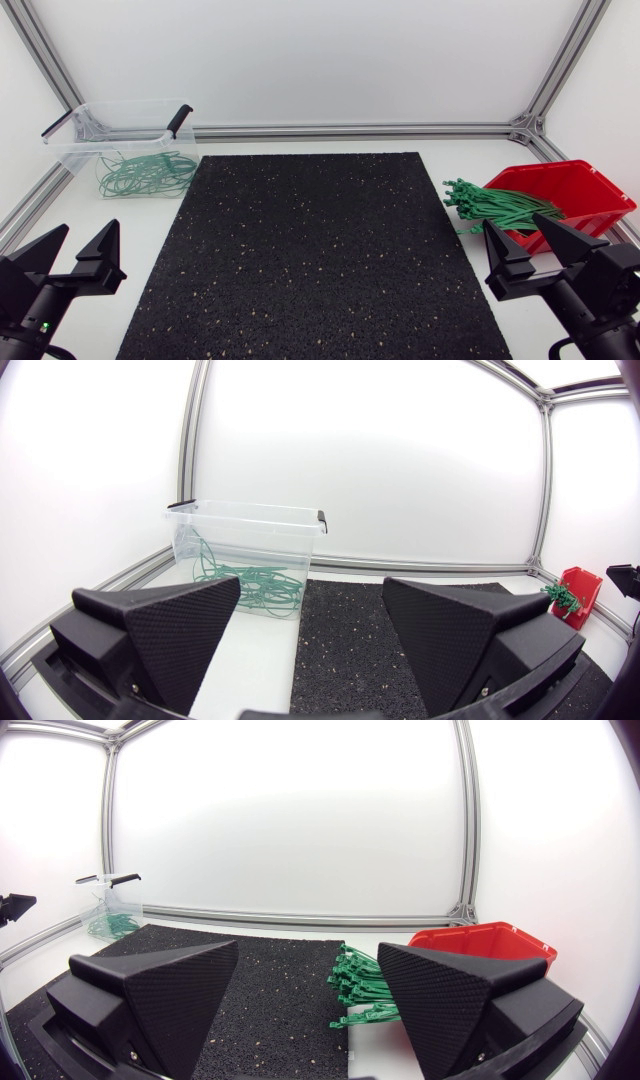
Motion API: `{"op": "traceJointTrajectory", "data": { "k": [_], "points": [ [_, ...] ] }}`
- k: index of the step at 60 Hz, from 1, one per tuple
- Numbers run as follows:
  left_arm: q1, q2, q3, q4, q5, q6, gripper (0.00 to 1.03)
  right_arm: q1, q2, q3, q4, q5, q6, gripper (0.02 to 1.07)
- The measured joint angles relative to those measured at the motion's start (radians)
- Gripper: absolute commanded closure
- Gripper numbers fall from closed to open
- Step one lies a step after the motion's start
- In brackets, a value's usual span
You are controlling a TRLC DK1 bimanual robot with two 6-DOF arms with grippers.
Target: Take a green cable tie from the red box, thread the tail through the head to close it, then place it in the transparent bin on the left.
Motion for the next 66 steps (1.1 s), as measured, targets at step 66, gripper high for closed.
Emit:
{"op": "traceJointTrajectory", "data": {
  "k": [66],
  "points": [
    [0.0, 0.0, 0.0, 0.0, 0.0, 0.0, 0.04, -0.035, 0.034, 0.243, -0.145, 0.014, -0.009, 0.05]
  ]
}}
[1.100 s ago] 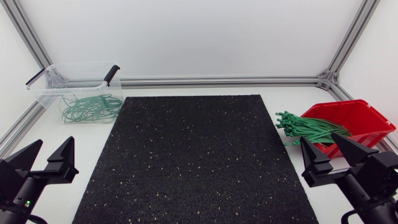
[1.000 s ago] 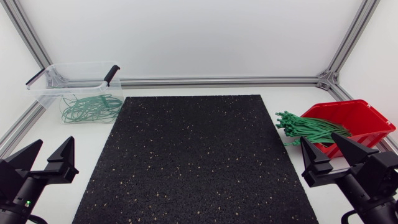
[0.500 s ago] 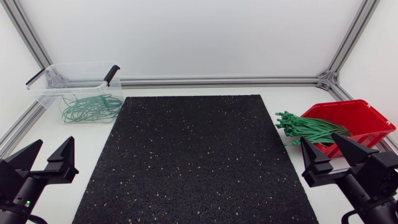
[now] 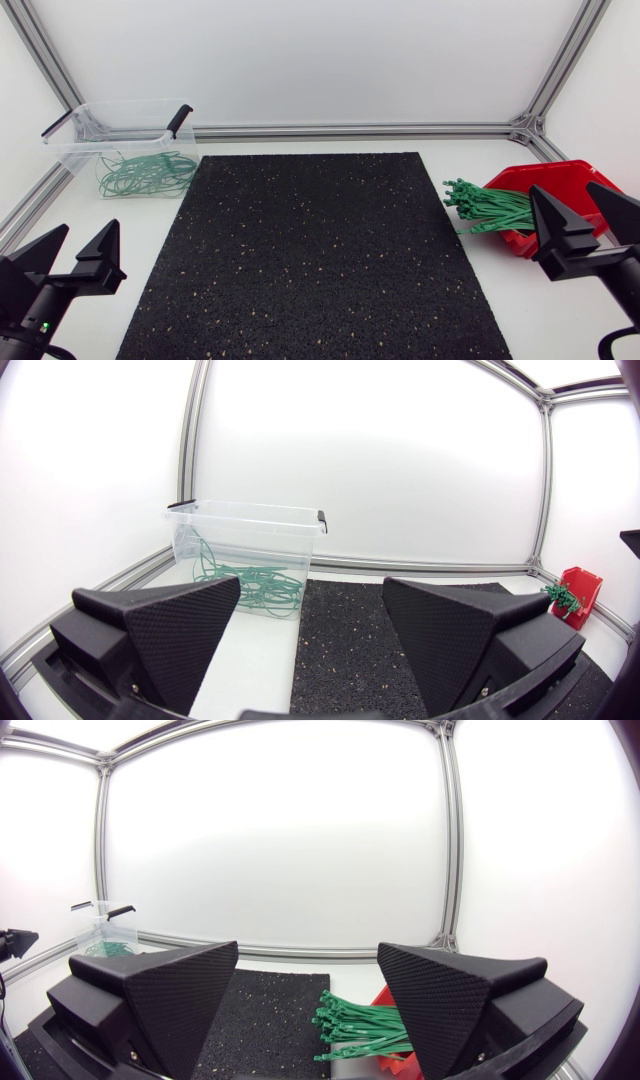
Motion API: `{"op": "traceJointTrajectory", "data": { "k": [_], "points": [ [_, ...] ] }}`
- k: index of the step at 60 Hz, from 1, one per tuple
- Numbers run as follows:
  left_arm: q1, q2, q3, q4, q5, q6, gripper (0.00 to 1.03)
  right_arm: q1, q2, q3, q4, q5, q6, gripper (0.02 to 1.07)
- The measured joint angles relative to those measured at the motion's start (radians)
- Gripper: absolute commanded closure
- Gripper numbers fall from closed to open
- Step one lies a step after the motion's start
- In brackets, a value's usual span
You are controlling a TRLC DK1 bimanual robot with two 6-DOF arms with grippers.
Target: Take a green cable tie from the red box, thread the tail through the head to close it, then place it in the transparent bin on the left.
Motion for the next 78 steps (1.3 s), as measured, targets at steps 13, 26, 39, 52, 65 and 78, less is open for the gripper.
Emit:
{"op": "traceJointTrajectory", "data": {
  "k": [13, 26, 39, 52, 65, 78],
  "points": [
    [0.0, 0.0, 0.0, 0.0, 0.0, 0.0, 0.04, -0.03, 0.157, 0.21, -0.078, 0.016, 0.0, 0.06],
    [0.0, 0.0, 0.0, 0.0, 0.0, 0.0, 0.04, -0.092, 0.355, 0.403, -0.179, 0.018, -0.021, 0.06],
    [0.0, 0.0, 0.0, 0.0, 0.0, 0.0, 0.04, -0.114, 0.531, 0.545, -0.32, 0.008, -0.207, 0.08],
    [0.0, 0.0, 0.0, 0.0, 0.0, 0.0, 0.04, -0.133, 0.66, 0.616, -0.405, 0.0, -0.537, 0.13],
    [0.0, 0.0, 0.0, 0.0, 0.0, 0.0, 0.04, -0.203, 0.816, 0.685, -0.556, -0.075, -0.737, 0.13],
    [0.0, 0.0, 0.0, 0.0, 0.0, 0.0, 0.04, -0.316, 0.975, 0.766, -0.771, -0.201, -0.946, 0.13]
  ]
}}
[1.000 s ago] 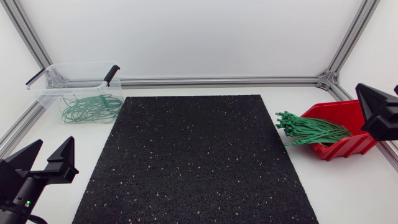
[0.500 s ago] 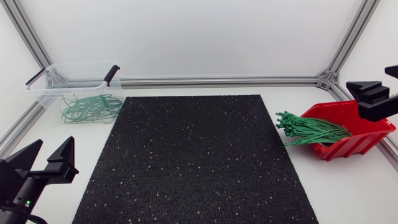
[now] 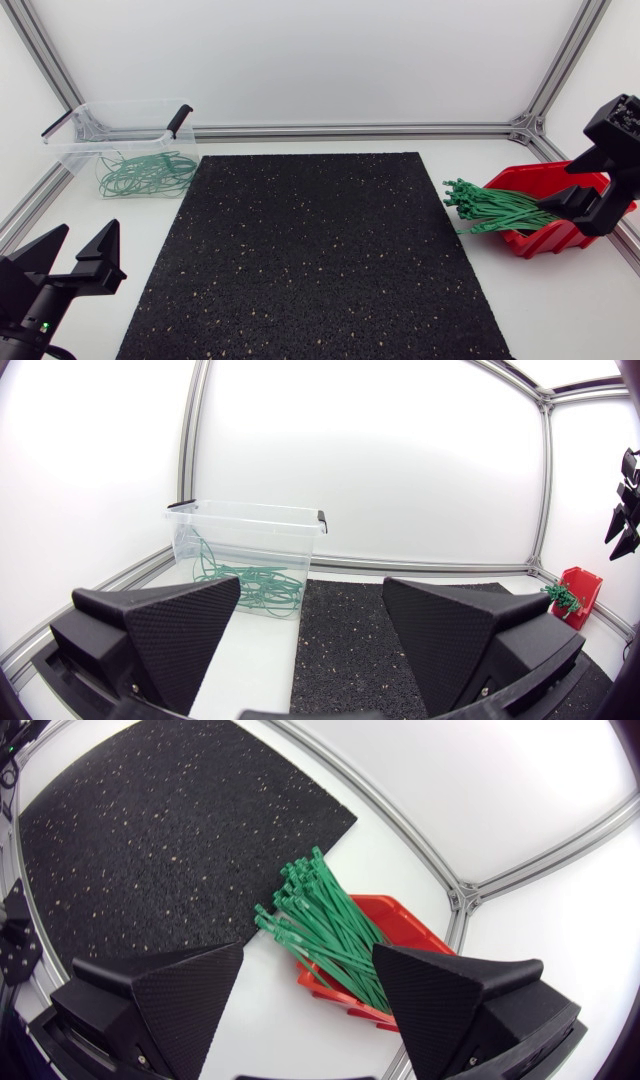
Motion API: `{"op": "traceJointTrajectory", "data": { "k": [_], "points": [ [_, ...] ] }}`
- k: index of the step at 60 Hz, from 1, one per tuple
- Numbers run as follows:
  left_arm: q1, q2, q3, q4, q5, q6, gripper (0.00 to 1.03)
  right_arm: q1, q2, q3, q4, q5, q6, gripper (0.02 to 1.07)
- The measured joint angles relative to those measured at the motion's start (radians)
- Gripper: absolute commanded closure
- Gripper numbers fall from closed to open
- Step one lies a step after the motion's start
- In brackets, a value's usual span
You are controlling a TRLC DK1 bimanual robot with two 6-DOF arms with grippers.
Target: Take a green cable tie from the red box, thread the tail through the head to close it, then place it in the transparent bin on the left.
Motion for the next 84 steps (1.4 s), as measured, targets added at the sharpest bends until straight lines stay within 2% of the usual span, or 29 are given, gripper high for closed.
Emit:
{"op": "traceJointTrajectory", "data": {
  "k": [9, 39, 55, 66, 77, 81, 84],
  "points": [
    [0.0, 0.0, 0.0, 0.0, 0.0, 0.0, 0.04, -0.058, 0.05, 0.008, -0.056, -0.01, -0.19, 0.13],
    [0.0, 0.0, 0.0, 0.0, 0.0, 0.0, 0.04, -0.128, 0.09, -0.093, -0.061, -0.029, -0.723, 0.12],
    [0.0, 0.0, 0.0, 0.0, 0.0, 0.0, 0.04, -0.181, 0.195, -0.093, -0.068, -0.107, -0.867, 0.13],
    [0.0, 0.0, 0.0, 0.0, 0.0, 0.0, 0.04, -0.187, 0.275, -0.08, -0.064, -0.115, -0.898, 0.13],
    [0.0, 0.0, 0.0, 0.0, 0.0, 0.0, 0.04, -0.187, 0.375, -0.02, -0.067, -0.114, -0.903, 0.17],
    [0.0, 0.0, 0.0, 0.0, 0.0, 0.0, 0.04, -0.185, 0.4, 0.005, -0.074, -0.114, -0.903, 0.22],
    [0.0, 0.0, 0.0, 0.0, 0.0, 0.0, 0.04, -0.183, 0.414, 0.024, -0.089, -0.114, -0.903, 0.23]
  ]
}}
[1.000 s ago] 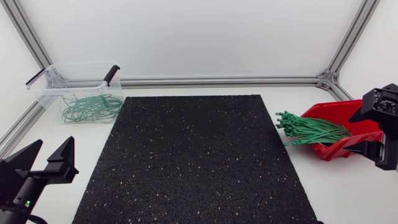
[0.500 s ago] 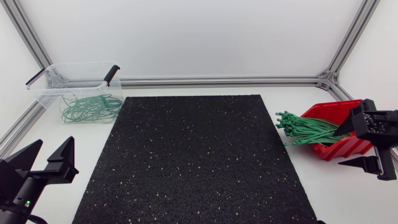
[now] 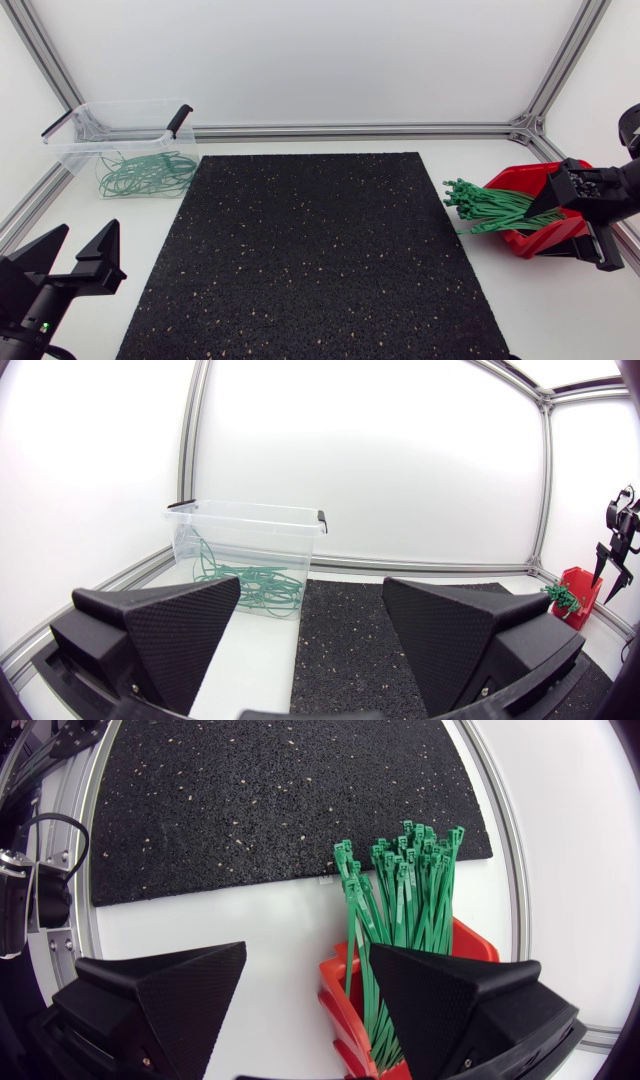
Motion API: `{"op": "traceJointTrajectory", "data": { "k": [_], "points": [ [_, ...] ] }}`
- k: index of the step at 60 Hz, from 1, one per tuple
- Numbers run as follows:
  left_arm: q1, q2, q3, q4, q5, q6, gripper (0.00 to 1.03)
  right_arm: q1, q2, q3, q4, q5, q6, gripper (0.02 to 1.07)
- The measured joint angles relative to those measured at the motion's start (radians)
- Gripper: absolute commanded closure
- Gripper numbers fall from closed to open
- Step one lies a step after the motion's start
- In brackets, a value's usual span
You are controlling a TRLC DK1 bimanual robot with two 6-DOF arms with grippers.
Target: Take a green cable tie from the red box, thread the tail through the head to close it, then place it in the transparent bin on the left.
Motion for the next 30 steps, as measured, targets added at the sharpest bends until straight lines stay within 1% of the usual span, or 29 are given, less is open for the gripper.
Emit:
{"op": "traceJointTrajectory", "data": {
  "k": [5, 11, 16, 24, 30],
  "points": [
    [0.0, 0.0, 0.0, 0.0, 0.0, 0.0, 0.04, 0.007, 0.018, 0.024, -0.006, 0.0, 0.0, 0.3],
    [0.0, 0.0, 0.0, 0.0, 0.0, 0.0, 0.04, 0.024, 0.04, 0.045, -0.006, 0.0, 0.0, 0.31],
    [-0.002, 0.0, 0.0, 0.0, 0.0, 0.0, 0.04, 0.042, 0.053, 0.048, -0.005, 0.003, 0.001, 0.42],
    [-0.002, 0.0, 0.0, 0.0, 0.0, 0.0, 0.04, 0.073, 0.06, 0.047, 0.011, 0.008, 0.008, 0.57],
    [-0.002, 0.0, 0.0, 0.0, 0.0, 0.0, 0.04, 0.09, 0.06, 0.036, 0.062, 0.02, 0.022, 0.58]
  ]
}}
